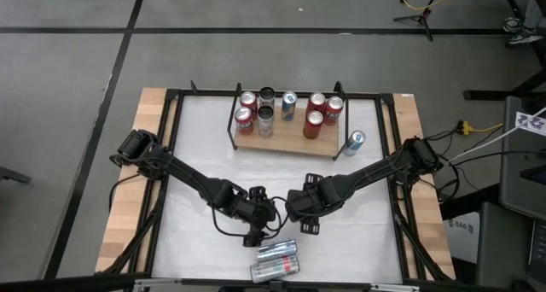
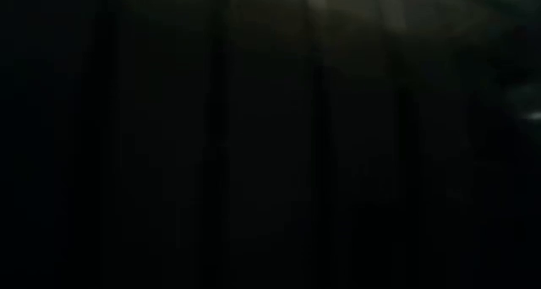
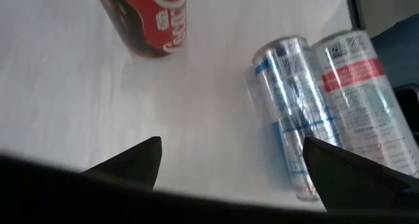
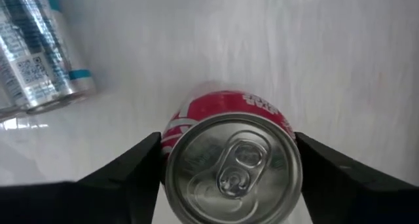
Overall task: Place canned beverage on shelf
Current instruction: Put the red-white soda can on the shelf aligned with the red-black soda cans
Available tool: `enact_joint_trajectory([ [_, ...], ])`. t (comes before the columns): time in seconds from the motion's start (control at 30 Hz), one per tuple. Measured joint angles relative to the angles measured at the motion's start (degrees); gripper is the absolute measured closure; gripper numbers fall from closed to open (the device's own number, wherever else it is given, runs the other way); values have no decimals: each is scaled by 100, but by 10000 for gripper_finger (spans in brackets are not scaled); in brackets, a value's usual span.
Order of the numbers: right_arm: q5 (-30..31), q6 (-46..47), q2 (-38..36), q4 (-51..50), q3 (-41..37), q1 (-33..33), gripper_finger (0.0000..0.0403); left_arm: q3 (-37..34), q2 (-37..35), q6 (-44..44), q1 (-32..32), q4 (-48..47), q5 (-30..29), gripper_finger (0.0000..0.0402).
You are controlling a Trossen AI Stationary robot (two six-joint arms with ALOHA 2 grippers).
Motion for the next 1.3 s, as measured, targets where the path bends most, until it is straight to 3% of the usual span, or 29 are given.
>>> enact_joint_trajectory([
  [0.5,-95,-845,-75,-444,51,-256,127,7,-2,4,-70,-1020,35,38],
  [0.87,19,-1674,-310,-1258,173,-862,124,9,-74,0,-44,-1065,-726,38],
  [1.3,620,-2490,-651,-1647,179,-1550,124,-2,-98,-180,-53,-890,-817,38],
])
